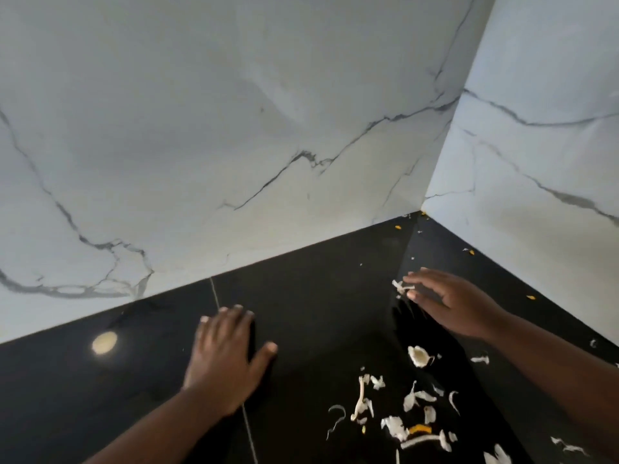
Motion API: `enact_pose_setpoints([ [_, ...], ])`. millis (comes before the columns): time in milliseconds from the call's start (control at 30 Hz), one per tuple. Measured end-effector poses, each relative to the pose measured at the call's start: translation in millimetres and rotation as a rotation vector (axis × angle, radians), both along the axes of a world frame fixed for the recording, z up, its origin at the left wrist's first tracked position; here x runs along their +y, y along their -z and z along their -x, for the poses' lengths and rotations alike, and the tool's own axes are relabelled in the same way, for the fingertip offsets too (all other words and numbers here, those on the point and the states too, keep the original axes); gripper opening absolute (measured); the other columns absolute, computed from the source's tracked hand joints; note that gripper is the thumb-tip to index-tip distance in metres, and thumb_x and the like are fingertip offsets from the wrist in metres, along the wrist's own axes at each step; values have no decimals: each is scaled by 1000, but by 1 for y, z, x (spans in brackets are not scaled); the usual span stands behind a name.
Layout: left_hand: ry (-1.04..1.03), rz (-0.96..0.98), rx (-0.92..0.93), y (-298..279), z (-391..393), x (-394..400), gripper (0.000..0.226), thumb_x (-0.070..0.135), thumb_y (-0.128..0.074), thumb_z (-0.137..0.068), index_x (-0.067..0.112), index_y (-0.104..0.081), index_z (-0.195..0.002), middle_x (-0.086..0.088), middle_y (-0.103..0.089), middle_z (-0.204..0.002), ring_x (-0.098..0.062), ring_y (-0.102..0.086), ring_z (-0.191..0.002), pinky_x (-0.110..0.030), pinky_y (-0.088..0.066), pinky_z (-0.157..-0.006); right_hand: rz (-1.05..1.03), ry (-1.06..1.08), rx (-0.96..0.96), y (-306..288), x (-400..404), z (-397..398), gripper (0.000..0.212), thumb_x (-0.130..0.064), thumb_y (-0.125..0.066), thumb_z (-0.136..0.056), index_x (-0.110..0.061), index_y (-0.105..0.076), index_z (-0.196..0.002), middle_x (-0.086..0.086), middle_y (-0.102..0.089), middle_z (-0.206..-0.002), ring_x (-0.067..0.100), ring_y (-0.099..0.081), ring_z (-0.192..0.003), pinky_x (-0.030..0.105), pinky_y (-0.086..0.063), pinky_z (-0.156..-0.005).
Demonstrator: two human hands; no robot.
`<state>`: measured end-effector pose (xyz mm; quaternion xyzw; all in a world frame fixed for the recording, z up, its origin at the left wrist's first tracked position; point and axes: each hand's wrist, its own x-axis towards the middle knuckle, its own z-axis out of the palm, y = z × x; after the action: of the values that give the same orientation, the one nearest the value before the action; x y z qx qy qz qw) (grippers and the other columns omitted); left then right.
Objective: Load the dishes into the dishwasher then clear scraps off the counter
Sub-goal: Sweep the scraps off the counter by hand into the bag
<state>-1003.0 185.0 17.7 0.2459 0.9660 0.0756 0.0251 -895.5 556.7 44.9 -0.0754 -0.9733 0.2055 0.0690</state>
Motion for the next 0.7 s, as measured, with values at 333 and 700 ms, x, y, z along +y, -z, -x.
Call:
enact_pose_setpoints([
  [333,209,90,-75,6,28,89,106,90,19,-57,29,26,-143,11,32,-152,-9,35,-137,-37,12,-119,48,368,-99,9,123,99,103,-89,-40,-68,-31,-20,-151,-7,-20,-159,13,-24,-144,44,-26,-115],
  [700,181,54,-128,8,32,94,99,94,21,-50,44,28,-135,26,38,-142,7,39,-129,-29,16,-117,-9,428,-8,44,151,189,107,-87,-45,-64,-8,-37,-136,14,-36,-144,29,-30,-137,45,-29,-112],
])
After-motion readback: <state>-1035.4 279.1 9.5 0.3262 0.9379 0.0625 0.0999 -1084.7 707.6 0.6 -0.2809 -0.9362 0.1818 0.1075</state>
